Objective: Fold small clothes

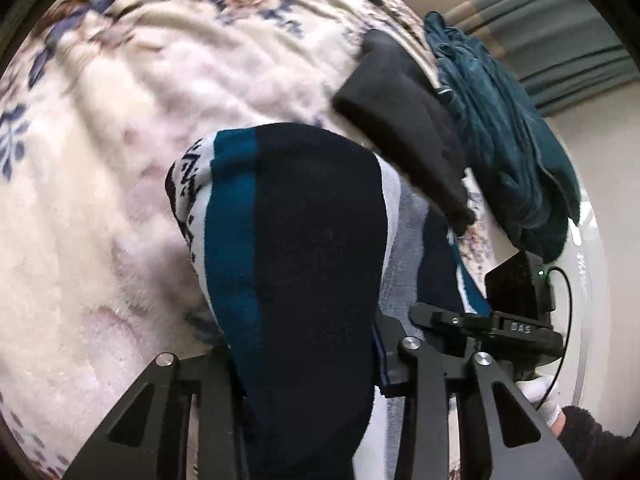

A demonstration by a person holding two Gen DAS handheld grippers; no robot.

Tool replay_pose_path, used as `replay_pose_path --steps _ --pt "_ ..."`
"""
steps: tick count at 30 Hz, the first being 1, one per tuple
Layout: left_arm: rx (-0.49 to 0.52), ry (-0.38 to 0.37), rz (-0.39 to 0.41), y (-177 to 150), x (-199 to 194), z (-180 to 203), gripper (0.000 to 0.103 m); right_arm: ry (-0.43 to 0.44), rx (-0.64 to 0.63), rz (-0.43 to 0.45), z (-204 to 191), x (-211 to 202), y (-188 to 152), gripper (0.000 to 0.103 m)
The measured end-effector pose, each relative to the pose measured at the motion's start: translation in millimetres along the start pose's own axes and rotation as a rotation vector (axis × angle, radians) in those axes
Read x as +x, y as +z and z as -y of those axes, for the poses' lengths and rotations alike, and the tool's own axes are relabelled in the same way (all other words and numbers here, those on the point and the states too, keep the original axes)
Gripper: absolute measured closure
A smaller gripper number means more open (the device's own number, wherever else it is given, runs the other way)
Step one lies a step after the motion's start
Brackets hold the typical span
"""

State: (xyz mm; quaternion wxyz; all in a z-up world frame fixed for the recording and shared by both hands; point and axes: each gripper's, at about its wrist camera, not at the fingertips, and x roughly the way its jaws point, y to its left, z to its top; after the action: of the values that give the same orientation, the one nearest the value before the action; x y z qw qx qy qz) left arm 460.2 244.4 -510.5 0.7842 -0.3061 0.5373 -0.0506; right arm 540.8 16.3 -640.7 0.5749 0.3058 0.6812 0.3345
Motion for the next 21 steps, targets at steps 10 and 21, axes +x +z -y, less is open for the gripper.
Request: replay_pose_path --steps 10,21 --pt "0.157 -0.067 0.019 77.0 -5.3 76.2 0.071 0.049 0.012 0.195 -37.6 -68.0 15.8 0.071" --pt "0.287 -0.096 -0.02 250.9 73.6 137.8 0.071 0.002 0.025 0.403 -61.0 -154.4 157.8 0.071"
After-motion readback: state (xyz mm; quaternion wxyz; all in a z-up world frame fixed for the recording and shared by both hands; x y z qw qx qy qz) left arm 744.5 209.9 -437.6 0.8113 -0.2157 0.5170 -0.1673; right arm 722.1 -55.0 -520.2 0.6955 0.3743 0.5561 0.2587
